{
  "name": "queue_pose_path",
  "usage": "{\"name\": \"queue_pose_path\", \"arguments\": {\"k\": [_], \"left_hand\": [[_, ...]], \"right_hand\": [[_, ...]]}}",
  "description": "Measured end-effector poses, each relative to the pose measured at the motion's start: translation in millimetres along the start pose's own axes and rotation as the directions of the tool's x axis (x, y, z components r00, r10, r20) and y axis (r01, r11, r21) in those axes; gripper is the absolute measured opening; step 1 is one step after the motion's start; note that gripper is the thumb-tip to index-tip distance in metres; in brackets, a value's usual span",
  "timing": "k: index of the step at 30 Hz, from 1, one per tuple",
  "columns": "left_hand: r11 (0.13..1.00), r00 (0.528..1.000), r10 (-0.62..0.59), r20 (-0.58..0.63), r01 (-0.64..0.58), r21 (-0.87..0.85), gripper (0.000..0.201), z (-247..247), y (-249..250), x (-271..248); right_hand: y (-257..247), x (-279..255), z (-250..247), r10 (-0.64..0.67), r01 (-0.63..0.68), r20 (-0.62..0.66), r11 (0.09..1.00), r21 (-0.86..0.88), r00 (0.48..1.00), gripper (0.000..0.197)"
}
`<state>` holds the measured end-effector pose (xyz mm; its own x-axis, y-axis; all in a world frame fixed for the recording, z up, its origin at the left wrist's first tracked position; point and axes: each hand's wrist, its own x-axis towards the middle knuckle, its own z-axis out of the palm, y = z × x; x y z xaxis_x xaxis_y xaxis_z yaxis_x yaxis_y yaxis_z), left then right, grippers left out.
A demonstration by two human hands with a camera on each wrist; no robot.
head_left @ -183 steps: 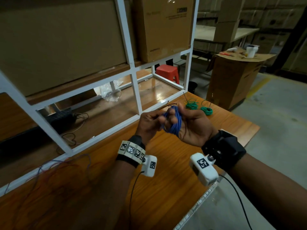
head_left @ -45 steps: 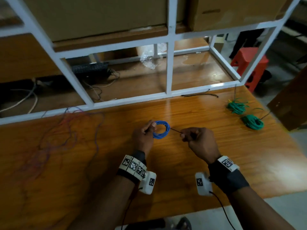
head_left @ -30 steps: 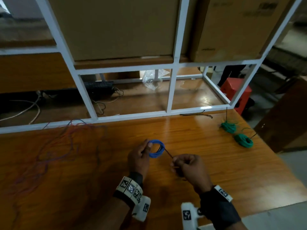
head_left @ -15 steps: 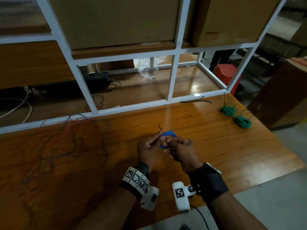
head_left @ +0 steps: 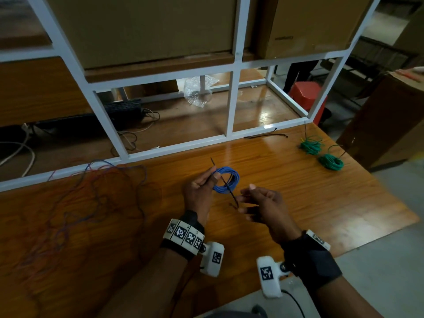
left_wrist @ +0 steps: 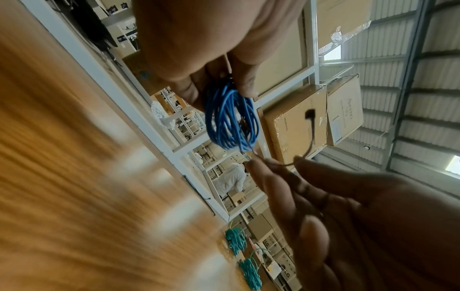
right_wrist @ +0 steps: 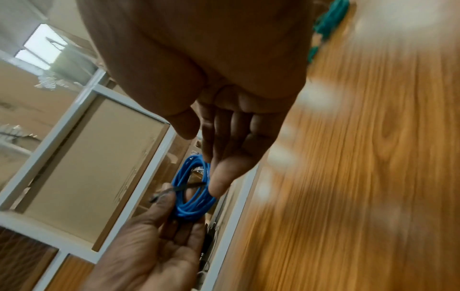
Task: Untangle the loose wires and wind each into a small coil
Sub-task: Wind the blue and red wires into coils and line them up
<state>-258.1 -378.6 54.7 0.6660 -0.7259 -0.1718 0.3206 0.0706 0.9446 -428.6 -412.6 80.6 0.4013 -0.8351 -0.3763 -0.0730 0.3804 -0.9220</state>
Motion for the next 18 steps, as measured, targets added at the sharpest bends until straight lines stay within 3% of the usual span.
{"name": "queue_pose_path", "arguments": {"k": [4, 7, 10, 14, 18], "left_hand": [[0.999, 0.999, 0.032, -0.031, -0.032, 0.004, 0.026, 2, 4, 6], [0.999, 0.997, 0.050, -0.051, -0.049, 0.010, 0.026, 5, 5, 10], [0.997, 0.996, 0.074, -0.048, -0.073, 0.021, 0.027, 8, 5, 13], [0.994, 0.996, 0.089, -0.007, -0.088, 0.062, 0.026, 8, 5, 15], [0.990, 0.993, 0.118, 0.016, -0.118, 0.073, 0.029, 4, 4, 15]], "right_hand": [[6, -4, -16, -0.278, 0.280, 0.038, 0.934, -0.222, 0.960, 0.013], [10, 0, -17, -0.436, 0.449, 0.126, 0.805, -0.389, 0.891, 0.016], [18, 5, -12, -0.543, 0.546, 0.155, 0.699, -0.461, 0.826, 0.021], [24, 17, -8, -0.693, 0.626, 0.110, 0.556, -0.547, 0.712, 0.012], [5, 22, -2, -0.738, 0.646, 0.036, 0.564, -0.515, 0.674, 0.012]]}}
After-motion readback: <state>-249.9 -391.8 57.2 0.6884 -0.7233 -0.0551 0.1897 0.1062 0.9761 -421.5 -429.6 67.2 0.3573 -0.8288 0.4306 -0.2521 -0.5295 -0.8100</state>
